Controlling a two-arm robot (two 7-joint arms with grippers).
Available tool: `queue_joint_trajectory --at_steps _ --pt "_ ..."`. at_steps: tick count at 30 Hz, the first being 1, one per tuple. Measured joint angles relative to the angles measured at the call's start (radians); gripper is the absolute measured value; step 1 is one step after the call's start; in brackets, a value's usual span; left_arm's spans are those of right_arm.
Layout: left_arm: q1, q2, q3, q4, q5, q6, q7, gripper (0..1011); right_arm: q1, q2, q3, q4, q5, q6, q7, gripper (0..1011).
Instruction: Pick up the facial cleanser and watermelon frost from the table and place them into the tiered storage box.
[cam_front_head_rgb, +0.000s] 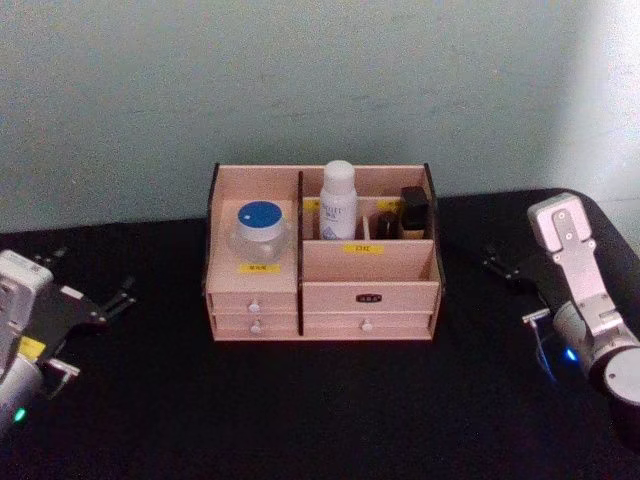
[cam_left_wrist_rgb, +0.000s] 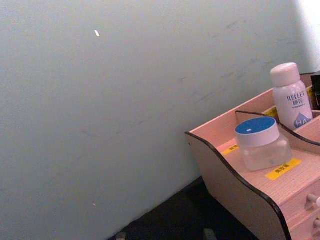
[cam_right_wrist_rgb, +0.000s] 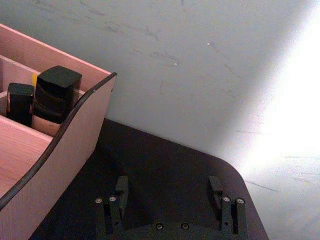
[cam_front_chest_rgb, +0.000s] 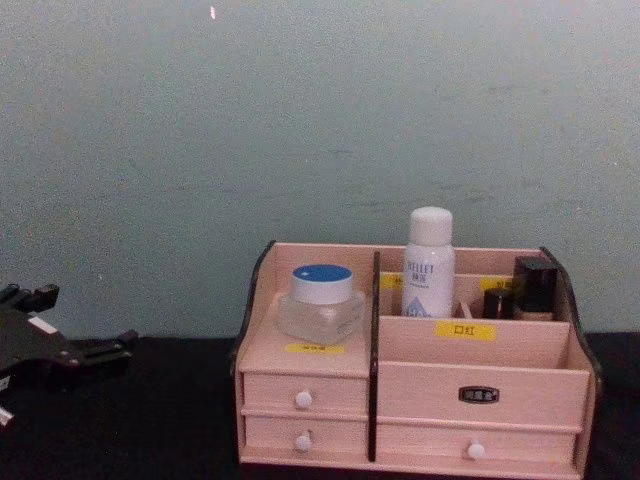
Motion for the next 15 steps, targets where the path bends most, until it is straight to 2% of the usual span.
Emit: queue_joint_trajectory --at_steps 15 --pt "0.000 0.000 0.000 0.000 0.000 0.000 0.000 1001 -0.003 0.006 0.004 -0.012 0.012 0.000 0.008 1003"
